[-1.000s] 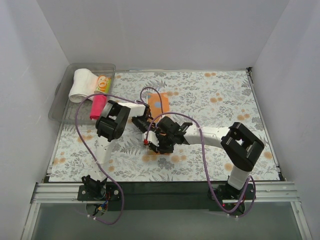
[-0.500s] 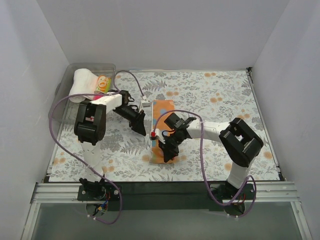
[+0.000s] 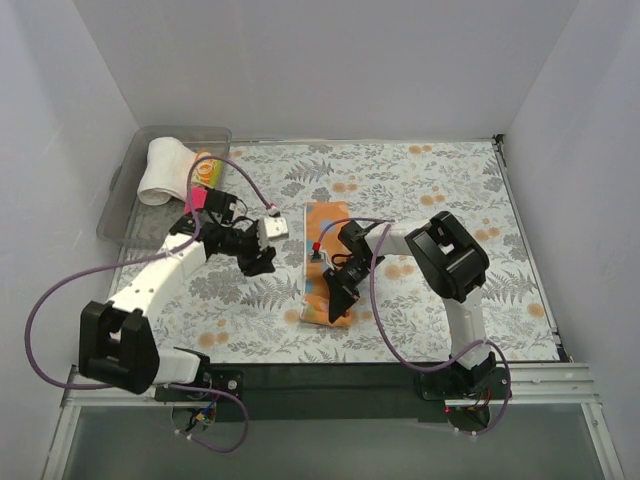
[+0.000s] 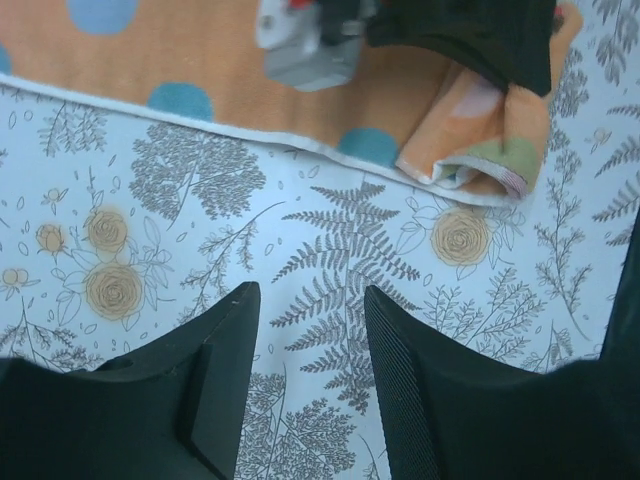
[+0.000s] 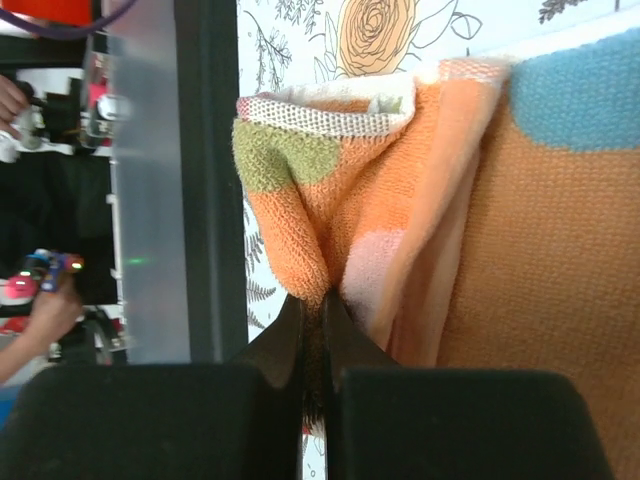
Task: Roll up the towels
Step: Roll the towel
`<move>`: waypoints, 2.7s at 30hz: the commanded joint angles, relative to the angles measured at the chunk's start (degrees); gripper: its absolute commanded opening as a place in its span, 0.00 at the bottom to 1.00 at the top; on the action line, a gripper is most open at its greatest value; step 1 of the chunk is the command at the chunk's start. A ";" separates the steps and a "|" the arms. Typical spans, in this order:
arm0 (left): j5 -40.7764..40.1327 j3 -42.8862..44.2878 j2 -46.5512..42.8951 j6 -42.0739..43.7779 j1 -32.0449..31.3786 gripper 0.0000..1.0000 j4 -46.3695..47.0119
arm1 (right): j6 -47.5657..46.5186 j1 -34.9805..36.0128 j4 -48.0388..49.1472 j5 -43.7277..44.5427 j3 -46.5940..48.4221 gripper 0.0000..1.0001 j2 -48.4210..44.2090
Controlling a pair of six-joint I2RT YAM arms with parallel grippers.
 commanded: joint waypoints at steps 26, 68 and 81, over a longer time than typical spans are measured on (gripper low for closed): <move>-28.57 -24.61 0.27 6.12 -44.16 0.39 35.44 | -2.49 -2.66 -10.60 -2.42 8.08 0.01 11.51; 9.40 23.20 56.53 5.77 -20.34 0.11 -22.31 | -6.80 9.99 12.15 43.10 -8.88 0.50 -30.86; 9.58 26.01 58.91 5.77 -18.59 0.17 -23.45 | -7.42 18.79 22.88 48.89 -17.58 0.49 -25.84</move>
